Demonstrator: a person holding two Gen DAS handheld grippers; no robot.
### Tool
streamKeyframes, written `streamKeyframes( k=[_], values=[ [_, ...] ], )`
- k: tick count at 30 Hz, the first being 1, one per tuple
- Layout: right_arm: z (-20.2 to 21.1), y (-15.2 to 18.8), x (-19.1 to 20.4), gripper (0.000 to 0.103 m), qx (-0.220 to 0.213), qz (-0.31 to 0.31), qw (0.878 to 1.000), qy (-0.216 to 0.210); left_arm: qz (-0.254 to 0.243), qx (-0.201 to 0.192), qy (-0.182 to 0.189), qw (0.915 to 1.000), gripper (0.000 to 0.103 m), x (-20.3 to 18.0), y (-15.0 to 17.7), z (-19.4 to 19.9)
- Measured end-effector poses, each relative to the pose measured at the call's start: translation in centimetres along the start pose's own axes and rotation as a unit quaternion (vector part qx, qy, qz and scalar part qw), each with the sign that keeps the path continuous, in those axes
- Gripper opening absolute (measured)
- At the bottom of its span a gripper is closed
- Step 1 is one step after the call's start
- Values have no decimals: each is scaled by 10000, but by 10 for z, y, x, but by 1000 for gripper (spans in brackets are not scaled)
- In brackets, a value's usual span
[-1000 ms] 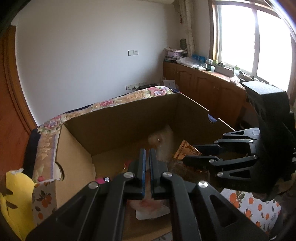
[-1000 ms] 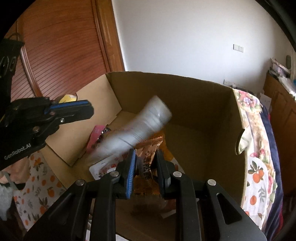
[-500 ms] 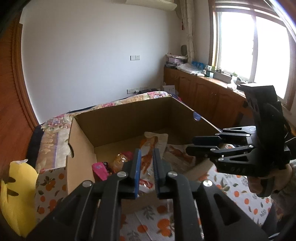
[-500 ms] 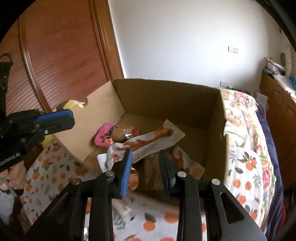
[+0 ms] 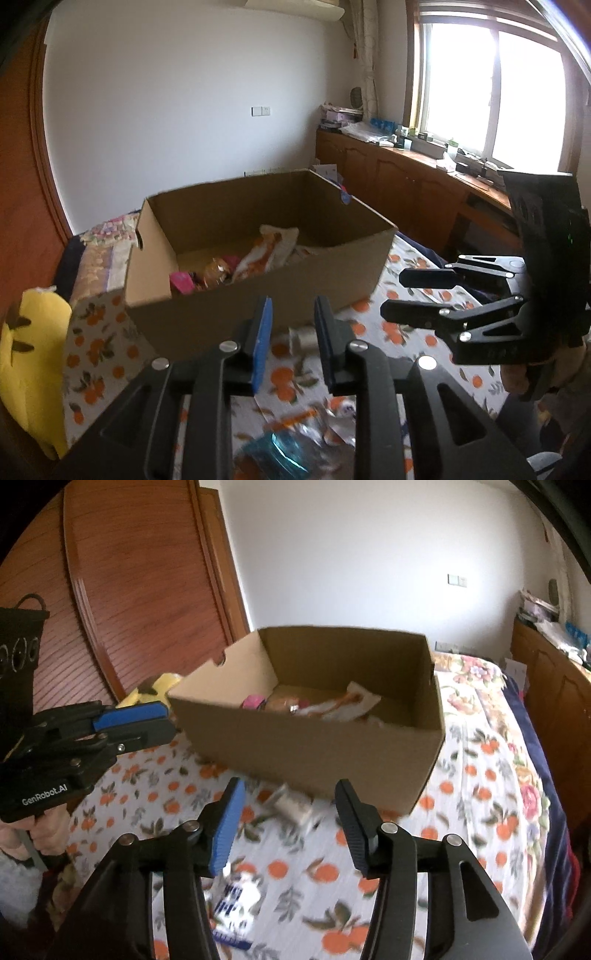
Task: Organize snacks
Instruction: 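Move both tools back to the snacks on the bed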
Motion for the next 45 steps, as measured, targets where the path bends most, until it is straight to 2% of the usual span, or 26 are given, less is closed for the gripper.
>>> streamKeyframes(
  k=[6,19,25,32,40,45],
  values=[
    [0,37,9,52,144,-15,9999,90,70,63,81,9999,23,-15,31,7],
    [-28,89,18,52,454,-165,9988,-37,610,570,-213,9963,23,6,107,-4],
    [-35,98,20,53,545,-180,9983,-125,762,845,-452,9925,24,13,130,-15],
    [-40,107,22,53,626,-76,9979,-150,845,1046,-512,9896,28,11,147,-24],
    [-42,106,22,53,629,-76,9978,-206,871,1172,-611,9874,37,12,159,-31],
    [-41,107,24,53,607,-21,9979,-212,877,1122,-663,9876,43,14,159,-33]
  ],
)
Point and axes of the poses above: each gripper's, at about its wrist camera, not at the fingertips, and z roughly against the way its jaws point, x to its left, y to its underside, the point moved 10 cm from there along -z, roughly the way its jaws point, and after that the axes turned 5 degrees about -z, right-handed, at the moved point
